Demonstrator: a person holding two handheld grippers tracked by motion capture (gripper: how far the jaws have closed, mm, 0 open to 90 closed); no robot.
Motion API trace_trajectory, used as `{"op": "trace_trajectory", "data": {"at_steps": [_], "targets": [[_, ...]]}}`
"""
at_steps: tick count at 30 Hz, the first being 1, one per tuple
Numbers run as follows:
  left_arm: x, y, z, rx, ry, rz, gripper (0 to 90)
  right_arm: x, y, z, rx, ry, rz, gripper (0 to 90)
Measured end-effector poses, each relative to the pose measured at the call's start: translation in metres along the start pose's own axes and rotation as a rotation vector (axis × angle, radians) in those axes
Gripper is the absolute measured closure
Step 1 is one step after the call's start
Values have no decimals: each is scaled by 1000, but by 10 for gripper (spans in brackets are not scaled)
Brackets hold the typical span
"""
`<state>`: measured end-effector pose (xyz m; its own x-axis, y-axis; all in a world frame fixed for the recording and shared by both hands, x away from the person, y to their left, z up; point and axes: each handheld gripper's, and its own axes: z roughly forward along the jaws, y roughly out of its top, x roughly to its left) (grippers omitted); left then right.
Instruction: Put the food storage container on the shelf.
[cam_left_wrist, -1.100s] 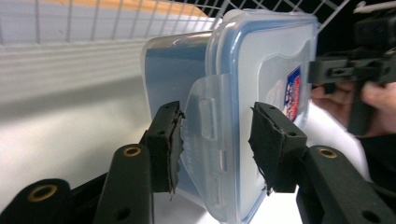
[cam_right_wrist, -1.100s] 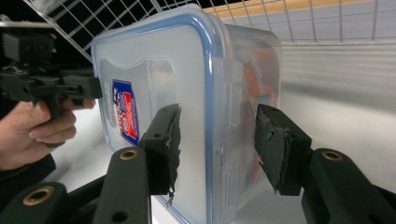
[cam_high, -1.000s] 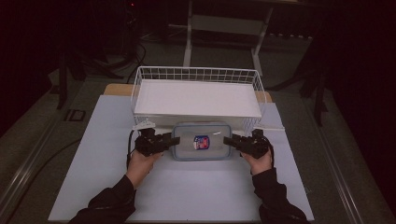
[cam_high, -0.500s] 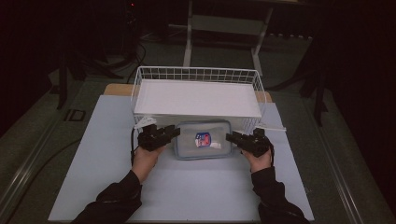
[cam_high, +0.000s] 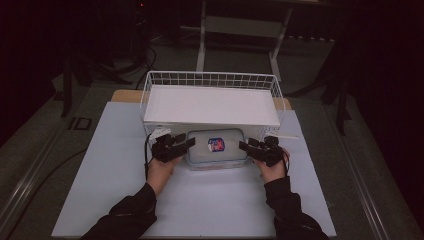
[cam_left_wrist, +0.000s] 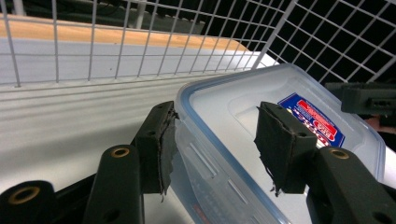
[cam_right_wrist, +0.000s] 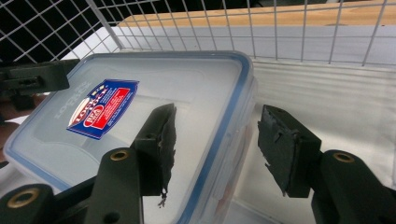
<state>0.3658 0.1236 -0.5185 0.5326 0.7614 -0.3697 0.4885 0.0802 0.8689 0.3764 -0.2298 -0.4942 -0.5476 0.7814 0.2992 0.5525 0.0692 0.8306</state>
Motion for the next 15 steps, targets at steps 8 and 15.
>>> {"op": "trace_trajectory", "data": {"at_steps": [8,15], "targets": [[-2,-3,-2,-12,34,-64,395,2,-1,1,-17,-31,31,405],[-5,-9,-22,3,30,-48,394,15,-1,-12,-42,-9,-12,410]]}}
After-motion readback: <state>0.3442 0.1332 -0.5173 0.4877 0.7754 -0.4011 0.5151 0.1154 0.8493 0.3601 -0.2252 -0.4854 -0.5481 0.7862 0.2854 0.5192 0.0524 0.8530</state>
